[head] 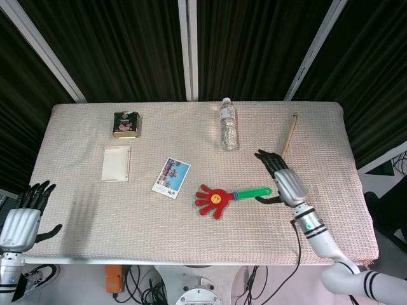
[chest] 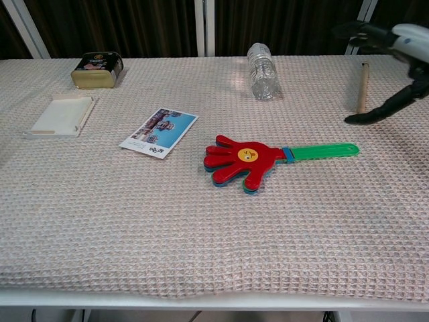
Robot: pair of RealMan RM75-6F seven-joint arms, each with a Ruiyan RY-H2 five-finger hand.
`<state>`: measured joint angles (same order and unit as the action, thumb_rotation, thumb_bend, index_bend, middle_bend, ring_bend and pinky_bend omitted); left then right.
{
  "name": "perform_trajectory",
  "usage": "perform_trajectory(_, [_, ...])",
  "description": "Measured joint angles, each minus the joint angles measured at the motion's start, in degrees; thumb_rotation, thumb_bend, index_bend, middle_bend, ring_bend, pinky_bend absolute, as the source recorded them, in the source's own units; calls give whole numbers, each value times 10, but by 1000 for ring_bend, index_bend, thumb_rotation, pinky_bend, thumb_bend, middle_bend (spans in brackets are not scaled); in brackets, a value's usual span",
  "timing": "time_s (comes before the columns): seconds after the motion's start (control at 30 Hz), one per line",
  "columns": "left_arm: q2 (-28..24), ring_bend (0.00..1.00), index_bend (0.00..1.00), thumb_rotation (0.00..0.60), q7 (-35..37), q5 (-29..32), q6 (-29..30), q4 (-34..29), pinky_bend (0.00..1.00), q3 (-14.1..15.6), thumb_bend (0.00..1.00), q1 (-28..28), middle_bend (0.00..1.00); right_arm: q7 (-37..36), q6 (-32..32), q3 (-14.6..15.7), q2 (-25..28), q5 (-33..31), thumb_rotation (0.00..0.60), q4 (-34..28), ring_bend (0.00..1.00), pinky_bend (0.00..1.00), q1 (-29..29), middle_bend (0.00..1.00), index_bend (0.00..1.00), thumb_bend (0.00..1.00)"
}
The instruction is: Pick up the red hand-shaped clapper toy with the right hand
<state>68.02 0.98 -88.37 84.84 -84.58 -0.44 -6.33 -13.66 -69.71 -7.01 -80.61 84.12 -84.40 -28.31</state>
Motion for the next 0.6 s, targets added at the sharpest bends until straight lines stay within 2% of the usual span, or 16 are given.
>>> perform_trajectory(0.23, [-2,0,6,600,-6,-1,-3,-5,5,-1,163,-2,0,149,-97,42,54,-13,600,-9,0,0,114,0,0,2])
perform_trajectory(0.4, [-3,0,6,600,0,-3,-2,-2,5,-1,162,-2,0,168,-145,63,73,-38,600,-3,0,0,180,0,0,2])
perform_trajectory(0.6, [-1,0,6,600,6,-3,5,5,5,-2,163,1,0,185,-157,60,84,-54,600,-14,0,0,203,0,0,4])
